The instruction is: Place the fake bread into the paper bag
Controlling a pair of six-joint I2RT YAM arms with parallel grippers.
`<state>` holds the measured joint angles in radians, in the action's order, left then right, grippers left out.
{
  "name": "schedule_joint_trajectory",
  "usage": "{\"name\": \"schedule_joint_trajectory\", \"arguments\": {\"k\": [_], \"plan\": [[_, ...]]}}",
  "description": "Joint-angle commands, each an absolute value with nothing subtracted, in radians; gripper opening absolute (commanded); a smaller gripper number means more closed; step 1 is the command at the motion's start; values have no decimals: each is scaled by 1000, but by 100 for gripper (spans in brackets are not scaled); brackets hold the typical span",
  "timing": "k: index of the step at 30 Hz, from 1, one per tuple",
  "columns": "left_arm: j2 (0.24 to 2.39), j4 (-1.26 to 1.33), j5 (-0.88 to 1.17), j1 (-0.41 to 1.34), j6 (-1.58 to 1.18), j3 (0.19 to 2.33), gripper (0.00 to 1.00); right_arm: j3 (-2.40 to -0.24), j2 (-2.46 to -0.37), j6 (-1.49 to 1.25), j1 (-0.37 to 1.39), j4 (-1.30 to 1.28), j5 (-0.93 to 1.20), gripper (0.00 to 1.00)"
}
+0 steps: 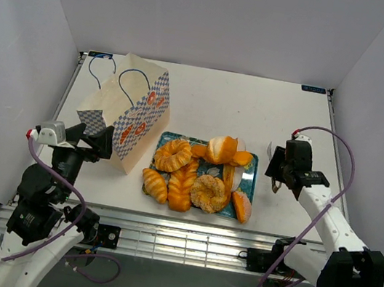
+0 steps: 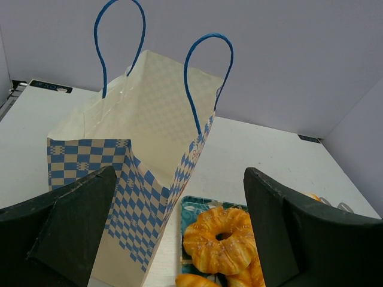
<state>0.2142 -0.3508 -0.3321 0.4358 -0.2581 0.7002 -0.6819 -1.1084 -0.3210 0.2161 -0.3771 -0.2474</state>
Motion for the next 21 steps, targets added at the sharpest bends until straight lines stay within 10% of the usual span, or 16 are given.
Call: {"name": "schedule_joint_trajectory", "arguments": {"k": [1,21], "plan": [[207,-359,-344,440,-252,695,98,-753,-1036,-276,215,-466,-216,58],[199,-342,-310,440,-250,686,98,-1129,-888,-164,218,-834,24,60]]}}
